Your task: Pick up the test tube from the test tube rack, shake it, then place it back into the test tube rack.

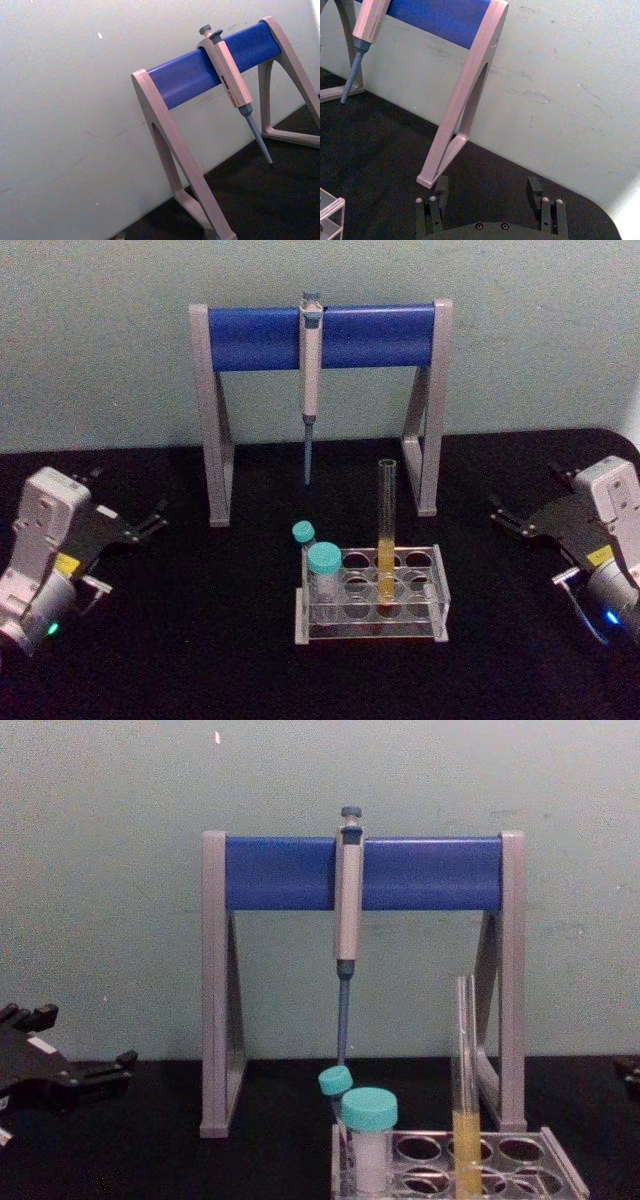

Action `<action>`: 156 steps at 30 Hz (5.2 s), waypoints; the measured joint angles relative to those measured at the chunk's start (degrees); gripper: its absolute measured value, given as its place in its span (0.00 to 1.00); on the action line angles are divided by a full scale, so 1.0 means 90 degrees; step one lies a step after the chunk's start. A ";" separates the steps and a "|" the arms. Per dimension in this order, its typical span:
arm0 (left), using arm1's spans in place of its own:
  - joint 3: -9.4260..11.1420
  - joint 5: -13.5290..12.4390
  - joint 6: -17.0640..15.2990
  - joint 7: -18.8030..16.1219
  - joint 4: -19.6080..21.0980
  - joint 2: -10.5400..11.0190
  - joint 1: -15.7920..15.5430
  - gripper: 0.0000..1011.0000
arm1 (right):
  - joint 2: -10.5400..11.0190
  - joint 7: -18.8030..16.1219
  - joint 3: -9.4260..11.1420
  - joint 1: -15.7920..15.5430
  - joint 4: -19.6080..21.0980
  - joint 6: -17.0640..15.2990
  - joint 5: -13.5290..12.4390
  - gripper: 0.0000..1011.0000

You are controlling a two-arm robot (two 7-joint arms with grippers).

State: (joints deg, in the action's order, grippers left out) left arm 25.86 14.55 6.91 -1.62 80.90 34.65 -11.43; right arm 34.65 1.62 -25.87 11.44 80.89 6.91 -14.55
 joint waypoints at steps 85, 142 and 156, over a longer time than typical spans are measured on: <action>0.0000 0.0000 0.0000 0.0000 0.0000 0.0000 0.0000 1.00 | -0.0081 -0.0280 0.0217 -0.0152 0.0167 -0.0125 0.0038 0.99; 0.0000 0.0000 0.0000 0.0000 0.0000 0.0000 0.0000 1.00 | -0.0910 -0.2511 0.0559 -0.0364 0.1013 -0.1687 -0.1236 0.99; 0.0000 0.0000 0.0000 0.0000 0.0000 0.0000 0.0000 1.00 | -0.1199 -0.2681 0.0495 0.0117 0.0500 -0.1852 -0.1419 0.99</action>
State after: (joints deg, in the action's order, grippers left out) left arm 25.86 14.55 6.91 -1.62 80.90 34.65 -11.43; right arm 23.86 -22.51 -21.41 12.49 85.39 -9.75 -27.32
